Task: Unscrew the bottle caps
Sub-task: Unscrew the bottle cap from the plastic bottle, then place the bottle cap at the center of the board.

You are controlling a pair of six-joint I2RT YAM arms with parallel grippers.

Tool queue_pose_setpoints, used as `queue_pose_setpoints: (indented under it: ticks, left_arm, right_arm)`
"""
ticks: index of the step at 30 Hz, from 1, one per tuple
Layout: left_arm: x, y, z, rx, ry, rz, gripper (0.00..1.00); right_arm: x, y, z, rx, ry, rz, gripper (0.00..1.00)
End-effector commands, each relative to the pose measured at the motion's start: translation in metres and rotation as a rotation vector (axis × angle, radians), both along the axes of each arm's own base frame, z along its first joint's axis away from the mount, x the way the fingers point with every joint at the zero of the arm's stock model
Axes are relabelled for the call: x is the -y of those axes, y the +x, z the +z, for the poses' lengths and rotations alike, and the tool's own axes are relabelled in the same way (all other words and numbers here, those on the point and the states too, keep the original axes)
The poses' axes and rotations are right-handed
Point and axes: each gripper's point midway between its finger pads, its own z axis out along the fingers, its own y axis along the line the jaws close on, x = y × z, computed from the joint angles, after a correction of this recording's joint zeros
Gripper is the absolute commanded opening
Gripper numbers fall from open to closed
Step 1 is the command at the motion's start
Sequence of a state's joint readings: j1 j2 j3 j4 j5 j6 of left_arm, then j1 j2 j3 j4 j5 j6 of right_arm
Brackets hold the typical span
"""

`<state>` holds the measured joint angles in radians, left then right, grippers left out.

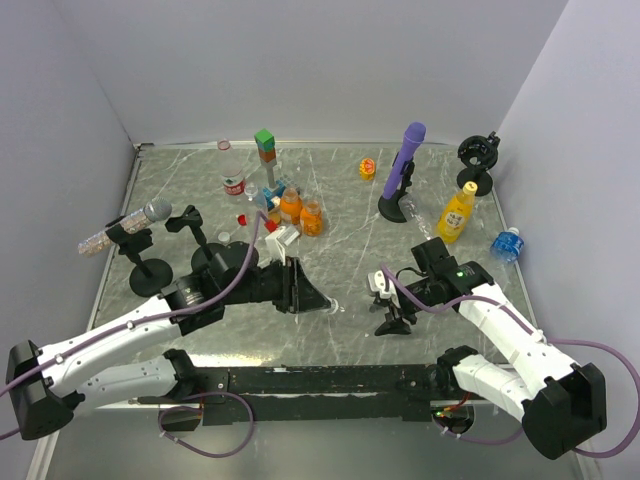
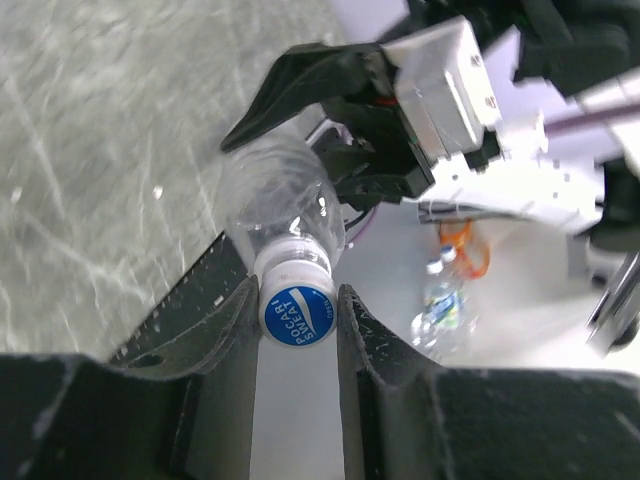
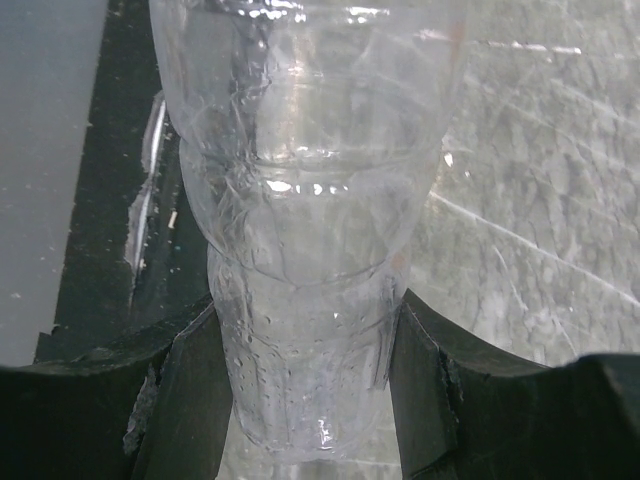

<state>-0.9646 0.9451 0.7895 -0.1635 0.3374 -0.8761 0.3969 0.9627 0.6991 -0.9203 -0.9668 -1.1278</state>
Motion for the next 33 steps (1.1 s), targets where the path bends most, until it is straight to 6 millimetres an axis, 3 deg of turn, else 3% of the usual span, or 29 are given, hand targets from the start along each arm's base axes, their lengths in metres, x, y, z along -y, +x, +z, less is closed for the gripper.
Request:
queue_pose_setpoints:
  ticks: [1,9,17,22,33]
  left_arm:
    - [-0.014,0.007,0.017,-0.157,0.006,0.168,0.01]
    - [-0.025,0.015,0.003,-0.123,0.044,0.227,0.01]
    - [-0.062,0.024,-0.091,-0.009,0.316,0.284,0.01]
    - [-0.071,0.05,-0.127,0.05,0.402,0.396,0.01]
    - [-0.065,0.091,-0.147,0.141,0.604,0.465,0.01]
  right_arm:
    - [0.0,0.006,0.0,0.056,0.003,0.005,0.16]
    - [0.001,0.006,0.0,0.055,0.002,0.002,0.16]
    - [0.002,0.01,0.004,0.072,0.003,-0.013,0.16]
    - [0.003,0.012,0.006,0.065,0.012,-0.03,0.16]
    - [0.006,0.016,0.005,0.066,0.007,-0.055,0.17]
